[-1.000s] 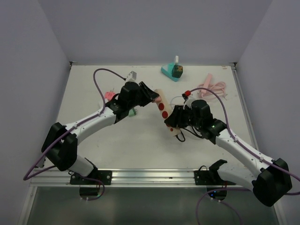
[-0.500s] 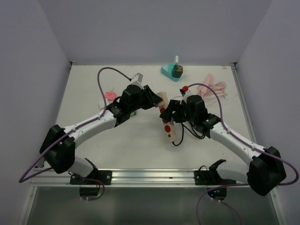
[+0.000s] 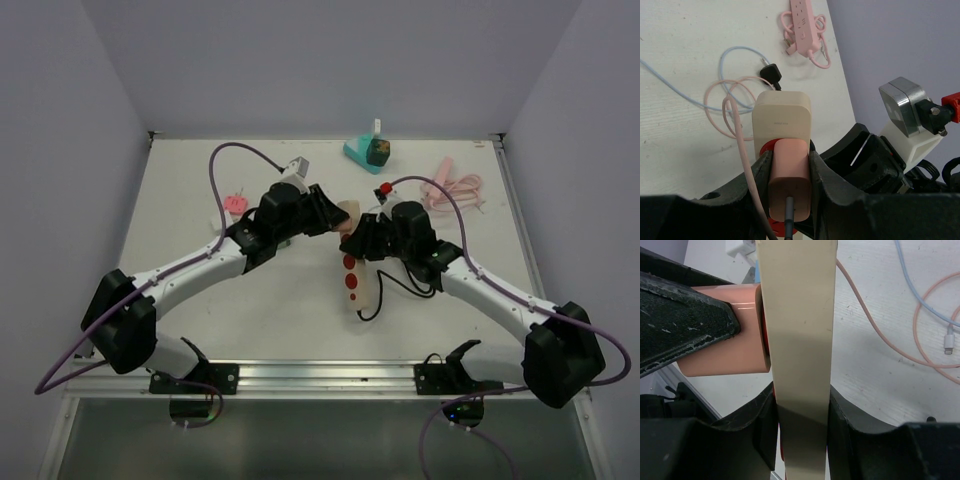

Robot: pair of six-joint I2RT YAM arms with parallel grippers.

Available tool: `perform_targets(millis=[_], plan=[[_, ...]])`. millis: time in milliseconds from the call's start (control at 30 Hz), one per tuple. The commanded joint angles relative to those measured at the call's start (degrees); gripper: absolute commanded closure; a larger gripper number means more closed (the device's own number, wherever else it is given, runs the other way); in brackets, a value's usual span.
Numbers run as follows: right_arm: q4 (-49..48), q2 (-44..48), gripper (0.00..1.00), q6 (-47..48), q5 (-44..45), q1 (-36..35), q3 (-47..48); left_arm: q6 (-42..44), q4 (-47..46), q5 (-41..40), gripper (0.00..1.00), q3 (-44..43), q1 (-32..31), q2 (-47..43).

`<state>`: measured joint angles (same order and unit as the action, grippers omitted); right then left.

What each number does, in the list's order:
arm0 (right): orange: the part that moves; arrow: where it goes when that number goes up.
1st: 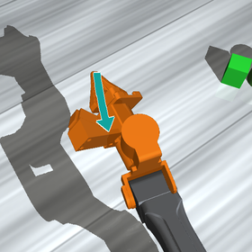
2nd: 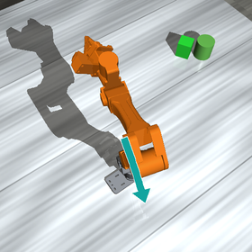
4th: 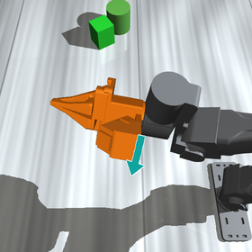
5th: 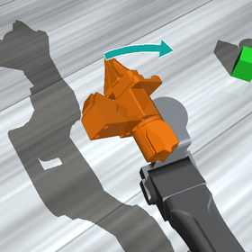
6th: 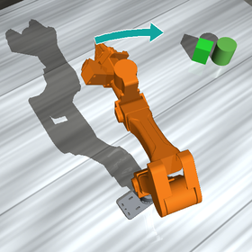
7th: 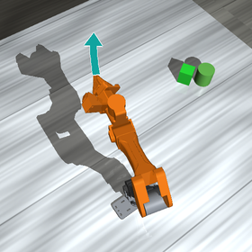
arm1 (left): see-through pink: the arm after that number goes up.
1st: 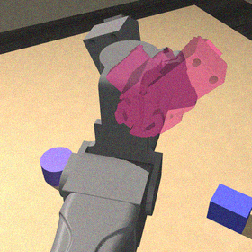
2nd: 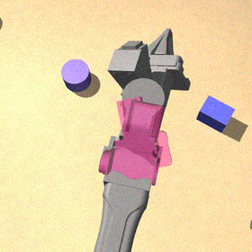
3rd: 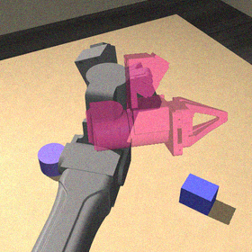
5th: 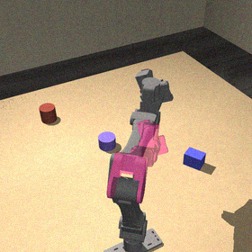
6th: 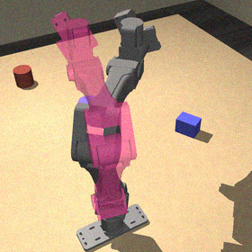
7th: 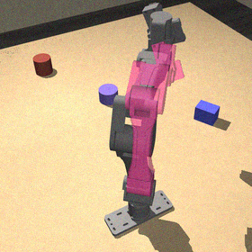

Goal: Pull the plug off the socket

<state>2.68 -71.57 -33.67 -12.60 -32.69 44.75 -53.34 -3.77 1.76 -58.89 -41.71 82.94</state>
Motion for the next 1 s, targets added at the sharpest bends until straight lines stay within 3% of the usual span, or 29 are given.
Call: perform_targets(millis=[0, 333, 700, 967], plan=[[0.13, 2.14, 1.0, 0.88, 5.47, 1.22, -1.59, 1.39, -3.88, 0.88, 1.0, -0.52, -0.21, -5.32], [1.8, 4.6, 1.0, 1.15, 0.83, 11.93, -5.73, 2.63, -1.69, 3.42, 1.0, 3.08, 5.41, -11.3], [8.48, 2.14, 1.0, 3.52, 3.62, 12.12, 0.07, 4.56, 6.31, 2.2, 1.0, 0.1, 7.35, -11.66], [13.84, 4.6, 1.0, 4.32, 8.99, 15.45, -0.28, 7.9, 15.8, -4.65, 1.0, -2.02, 10.5, -11.04]])
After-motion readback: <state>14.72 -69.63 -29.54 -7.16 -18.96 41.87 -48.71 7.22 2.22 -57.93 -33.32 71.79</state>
